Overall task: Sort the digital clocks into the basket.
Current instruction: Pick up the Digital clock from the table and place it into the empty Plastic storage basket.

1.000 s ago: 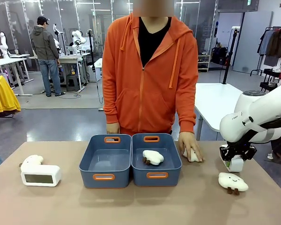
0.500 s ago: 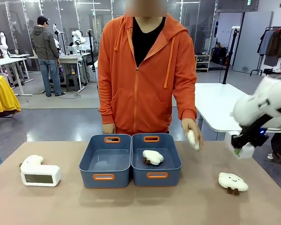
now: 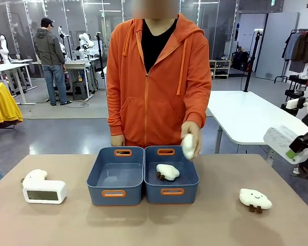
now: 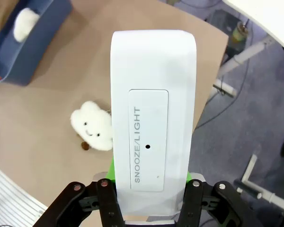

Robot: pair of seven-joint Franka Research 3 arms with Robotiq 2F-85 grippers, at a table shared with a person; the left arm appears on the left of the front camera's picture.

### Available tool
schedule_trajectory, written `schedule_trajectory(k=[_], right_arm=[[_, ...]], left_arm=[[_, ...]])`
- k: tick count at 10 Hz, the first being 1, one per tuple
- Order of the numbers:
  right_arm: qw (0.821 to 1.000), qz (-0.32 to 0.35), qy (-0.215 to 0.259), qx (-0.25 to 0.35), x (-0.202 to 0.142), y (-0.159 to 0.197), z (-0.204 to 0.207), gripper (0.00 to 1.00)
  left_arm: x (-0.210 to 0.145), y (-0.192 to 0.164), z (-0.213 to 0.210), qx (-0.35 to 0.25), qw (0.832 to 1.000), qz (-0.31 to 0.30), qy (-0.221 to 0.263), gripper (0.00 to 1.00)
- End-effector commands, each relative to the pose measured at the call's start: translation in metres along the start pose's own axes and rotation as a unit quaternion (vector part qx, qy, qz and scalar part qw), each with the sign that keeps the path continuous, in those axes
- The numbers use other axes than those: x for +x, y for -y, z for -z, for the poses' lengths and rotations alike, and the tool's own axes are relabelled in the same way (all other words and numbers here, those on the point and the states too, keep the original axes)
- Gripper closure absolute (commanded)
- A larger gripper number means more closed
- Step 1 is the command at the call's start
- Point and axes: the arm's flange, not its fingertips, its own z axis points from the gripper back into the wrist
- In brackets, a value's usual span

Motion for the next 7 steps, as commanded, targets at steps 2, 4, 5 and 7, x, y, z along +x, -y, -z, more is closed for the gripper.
schedule_trajectory(k=[2,4,5,7], right_arm=[[0.998,0.006,0.048,0.031,-0.028,0.005,-0.010,1.00],[0.997,0.019,0.066,0.041,-0.041,0.011,-0.022,1.00],[0.995,0.033,0.078,0.055,-0.047,0.019,-0.030,1.00],[0.994,0.037,0.088,0.061,-0.053,0.021,-0.040,1.00]], left_arm=[[0.001,-0.001,-0.003,-0.002,1.000,0.006,-0.008,0.00],[0.001,-0.001,-0.003,-0.002,1.000,0.006,-0.008,0.00],[0.001,-0.001,-0.003,-0.002,1.000,0.006,-0.008,0.00],[0.001,-0.001,-0.003,-0.002,1.000,0.006,-0.008,0.00]])
